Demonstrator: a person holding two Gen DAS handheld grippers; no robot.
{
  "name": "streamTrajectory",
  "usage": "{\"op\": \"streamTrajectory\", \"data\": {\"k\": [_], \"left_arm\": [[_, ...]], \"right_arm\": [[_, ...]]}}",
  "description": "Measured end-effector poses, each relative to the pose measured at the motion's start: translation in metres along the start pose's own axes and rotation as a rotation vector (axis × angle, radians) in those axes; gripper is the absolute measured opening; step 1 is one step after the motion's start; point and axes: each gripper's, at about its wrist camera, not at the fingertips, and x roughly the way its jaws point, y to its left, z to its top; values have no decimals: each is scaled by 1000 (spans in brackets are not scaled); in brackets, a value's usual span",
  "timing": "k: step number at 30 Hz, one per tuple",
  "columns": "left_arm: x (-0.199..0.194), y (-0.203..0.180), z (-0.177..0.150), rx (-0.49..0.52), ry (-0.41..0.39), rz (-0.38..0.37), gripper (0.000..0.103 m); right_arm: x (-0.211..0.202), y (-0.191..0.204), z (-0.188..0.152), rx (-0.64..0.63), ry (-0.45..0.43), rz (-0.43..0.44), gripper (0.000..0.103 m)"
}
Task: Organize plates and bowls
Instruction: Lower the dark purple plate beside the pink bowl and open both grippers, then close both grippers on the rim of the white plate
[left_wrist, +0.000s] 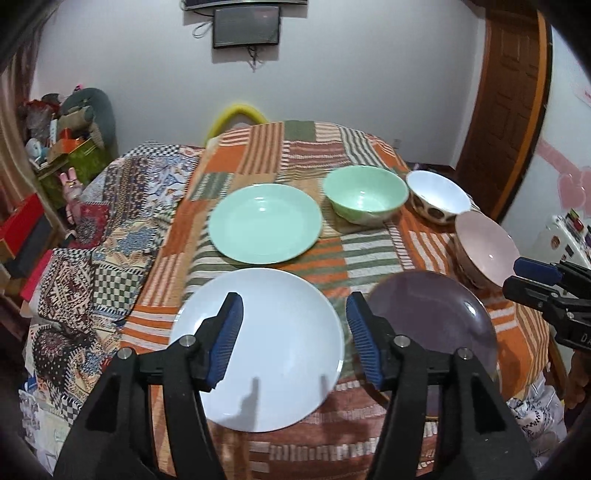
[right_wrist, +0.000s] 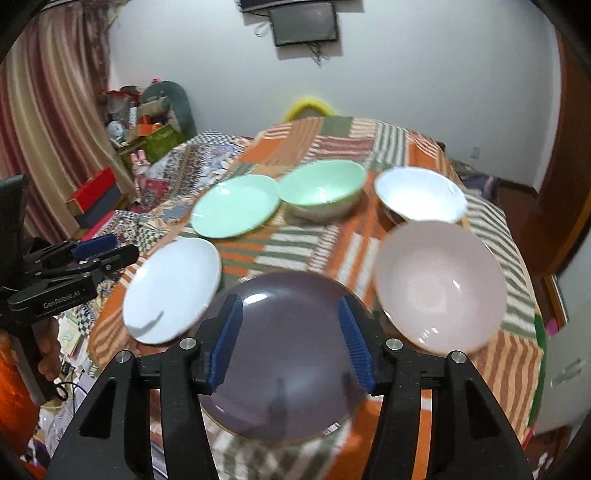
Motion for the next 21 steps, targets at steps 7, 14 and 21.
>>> {"op": "streamTrajectory", "data": {"k": [7, 14, 21], "left_arm": [[4, 31, -2, -42, 14, 48, 64], [21, 68, -10, -96, 60, 87, 66], [45, 101, -22, -128, 122, 114, 66]], "right_arm": [[22, 31, 15, -60, -8, 44, 54], [55, 56, 27, -97, 32, 78, 59], [91, 71, 34, -118, 109, 98, 59]]}}
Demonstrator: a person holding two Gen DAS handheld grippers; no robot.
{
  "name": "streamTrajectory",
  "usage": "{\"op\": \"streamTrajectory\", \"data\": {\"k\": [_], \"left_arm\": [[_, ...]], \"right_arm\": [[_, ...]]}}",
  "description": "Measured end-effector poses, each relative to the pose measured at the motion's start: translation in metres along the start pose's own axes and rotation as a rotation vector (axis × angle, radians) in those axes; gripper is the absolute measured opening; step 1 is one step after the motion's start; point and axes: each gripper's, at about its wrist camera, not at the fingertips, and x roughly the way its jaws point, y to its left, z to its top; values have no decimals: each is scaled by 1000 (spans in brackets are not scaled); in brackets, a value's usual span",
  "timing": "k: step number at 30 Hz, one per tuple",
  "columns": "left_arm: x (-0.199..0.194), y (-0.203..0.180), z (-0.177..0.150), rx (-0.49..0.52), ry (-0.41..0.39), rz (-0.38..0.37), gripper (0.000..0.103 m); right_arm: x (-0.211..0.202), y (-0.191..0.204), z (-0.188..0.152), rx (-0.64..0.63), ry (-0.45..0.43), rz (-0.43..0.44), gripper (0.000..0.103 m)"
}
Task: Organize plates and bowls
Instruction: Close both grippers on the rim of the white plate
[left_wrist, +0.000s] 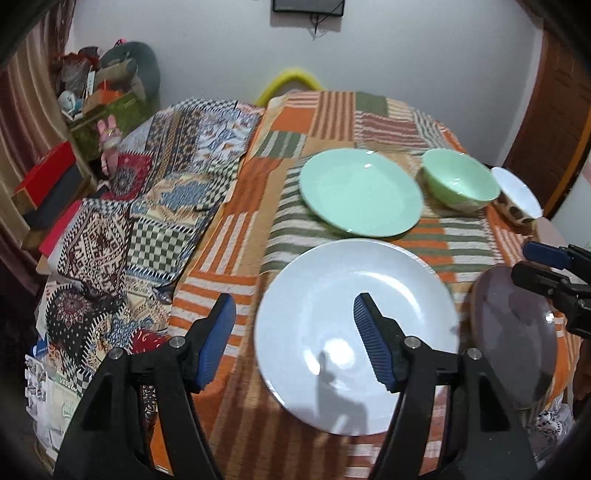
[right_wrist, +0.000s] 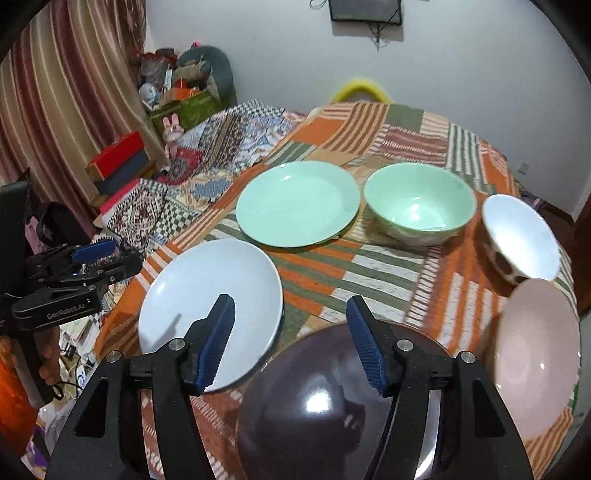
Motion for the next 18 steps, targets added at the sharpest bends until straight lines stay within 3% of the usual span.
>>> {"op": "streamTrajectory", "data": {"k": [9, 14, 16, 18], "left_arm": [[43, 34, -14, -42, 110, 4, 66], [59, 42, -21, -59, 144, -36, 66], [62, 43, -24, -61, 147, -56, 64], [65, 44, -25, -60, 153, -73, 54]], "right_arm": [[49, 8, 4, -26, 117, 5, 59], [71, 10, 3, -35, 172, 6, 59], [77, 10, 2, -34, 191, 7, 59], [82, 9, 1, -33, 207, 8, 59]]}}
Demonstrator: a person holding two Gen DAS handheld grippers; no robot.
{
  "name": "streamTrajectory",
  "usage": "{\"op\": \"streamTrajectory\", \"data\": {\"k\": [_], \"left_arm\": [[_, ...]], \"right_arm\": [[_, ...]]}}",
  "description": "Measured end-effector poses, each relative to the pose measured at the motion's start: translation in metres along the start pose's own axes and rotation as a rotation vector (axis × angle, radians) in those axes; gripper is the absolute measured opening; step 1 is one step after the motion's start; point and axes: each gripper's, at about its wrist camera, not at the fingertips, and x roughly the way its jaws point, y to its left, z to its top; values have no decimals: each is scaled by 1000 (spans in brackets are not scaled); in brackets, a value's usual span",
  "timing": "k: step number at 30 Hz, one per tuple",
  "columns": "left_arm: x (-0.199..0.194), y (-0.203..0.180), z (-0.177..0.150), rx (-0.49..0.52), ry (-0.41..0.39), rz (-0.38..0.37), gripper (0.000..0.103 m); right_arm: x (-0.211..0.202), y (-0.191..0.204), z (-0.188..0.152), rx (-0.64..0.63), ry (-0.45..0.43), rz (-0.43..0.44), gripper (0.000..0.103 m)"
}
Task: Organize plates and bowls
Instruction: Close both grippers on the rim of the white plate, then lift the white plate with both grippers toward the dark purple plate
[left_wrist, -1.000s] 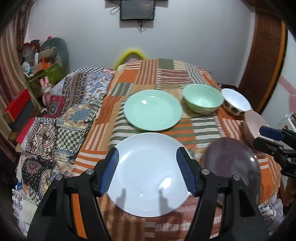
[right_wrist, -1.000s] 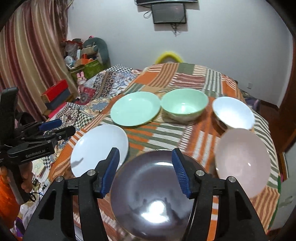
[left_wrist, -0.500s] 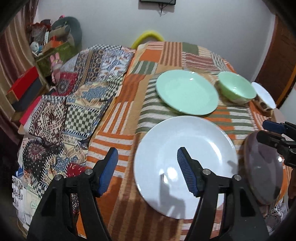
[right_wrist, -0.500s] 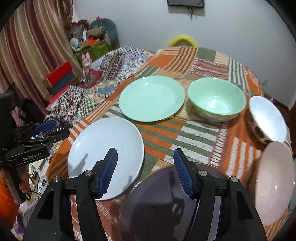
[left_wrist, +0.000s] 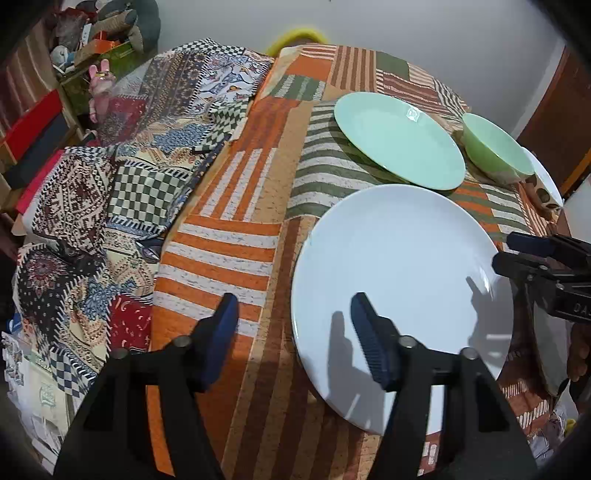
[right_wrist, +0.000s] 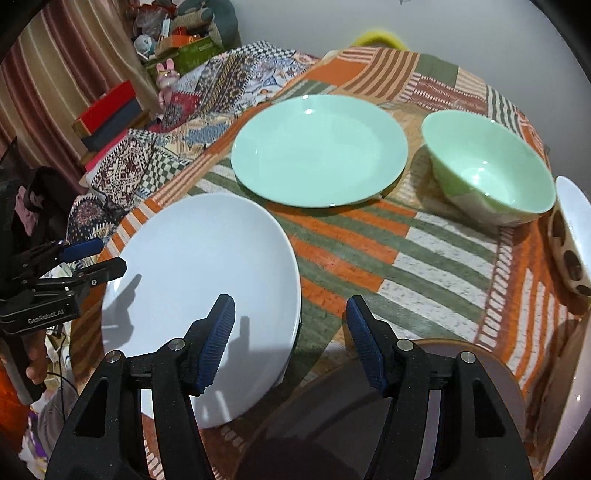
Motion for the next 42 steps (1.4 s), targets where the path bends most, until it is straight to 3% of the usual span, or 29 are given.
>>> {"op": "streamTrajectory", "data": {"k": [2, 6, 13, 30, 42], "left_arm": [[3, 0, -1, -2, 12, -17, 48], [9, 3, -5, -11, 32, -45, 35], [11, 4, -9, -19, 50, -100, 26], [1, 0, -14, -57, 43, -103, 25], [-39, -9, -3, -39, -50, -93, 25]], "right_arm": [[3, -1, 1, 3, 14, 3, 59], [10, 0, 3, 5, 44, 21, 46], [19, 2, 4, -2, 77, 18, 25], [18, 5, 1, 17, 88, 44, 24], [-7, 3, -1, 33, 27, 59, 23]]}}
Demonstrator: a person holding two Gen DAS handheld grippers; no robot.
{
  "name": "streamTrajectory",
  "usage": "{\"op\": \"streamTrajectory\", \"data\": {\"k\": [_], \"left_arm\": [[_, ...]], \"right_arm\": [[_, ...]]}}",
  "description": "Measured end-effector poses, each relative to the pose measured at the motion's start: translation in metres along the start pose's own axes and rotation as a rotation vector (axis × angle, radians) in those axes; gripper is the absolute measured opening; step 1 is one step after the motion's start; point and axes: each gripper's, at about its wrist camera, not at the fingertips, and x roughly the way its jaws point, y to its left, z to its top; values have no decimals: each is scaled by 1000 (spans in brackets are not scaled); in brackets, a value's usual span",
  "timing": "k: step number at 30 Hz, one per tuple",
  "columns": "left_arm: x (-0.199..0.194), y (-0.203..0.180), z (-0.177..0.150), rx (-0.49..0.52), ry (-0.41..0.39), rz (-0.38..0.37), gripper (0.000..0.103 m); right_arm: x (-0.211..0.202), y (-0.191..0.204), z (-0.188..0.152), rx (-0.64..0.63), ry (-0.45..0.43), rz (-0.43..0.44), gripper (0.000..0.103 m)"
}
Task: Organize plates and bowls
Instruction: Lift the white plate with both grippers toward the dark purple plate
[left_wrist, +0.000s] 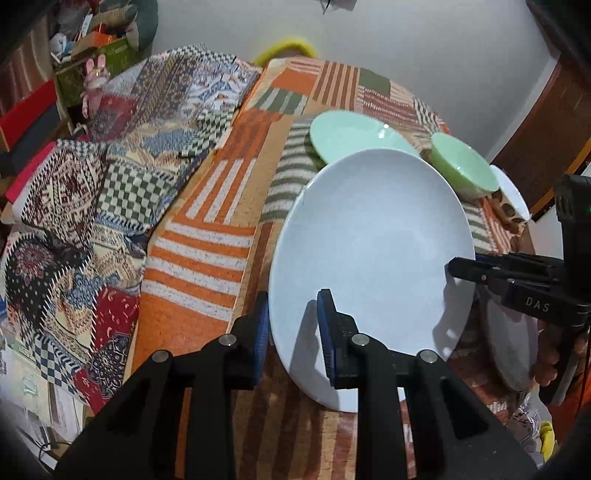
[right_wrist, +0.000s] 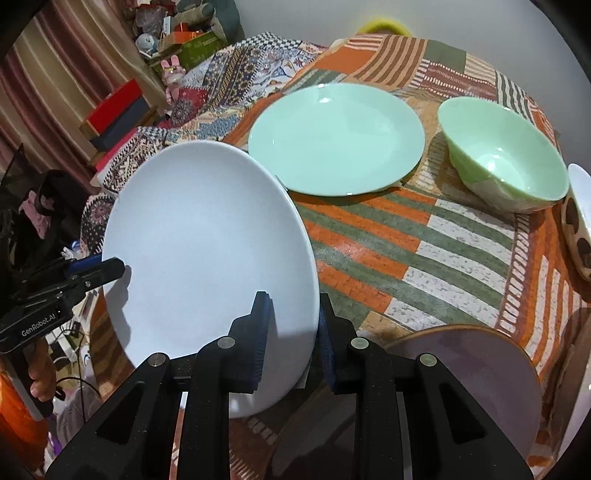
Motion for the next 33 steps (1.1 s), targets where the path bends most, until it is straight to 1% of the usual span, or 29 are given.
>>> {"op": "streamTrajectory", "data": {"k": [9, 15, 22, 33], "left_arm": [[-26, -27, 8, 43, -59, -14, 25], [-40, -53, 9, 87, -91, -30, 25], [-43, -83, 8, 135, -96, -55, 25], [-31, -133, 7, 215, -64, -109, 25]], "right_arm": [[-35, -8, -7, 27, -73, 5, 23], [-60, -15, -17, 44, -119, -5, 23], [-84, -36, -31, 75, -155, -22, 23], [-107, -72, -61, 153, -174, -60, 23]]}}
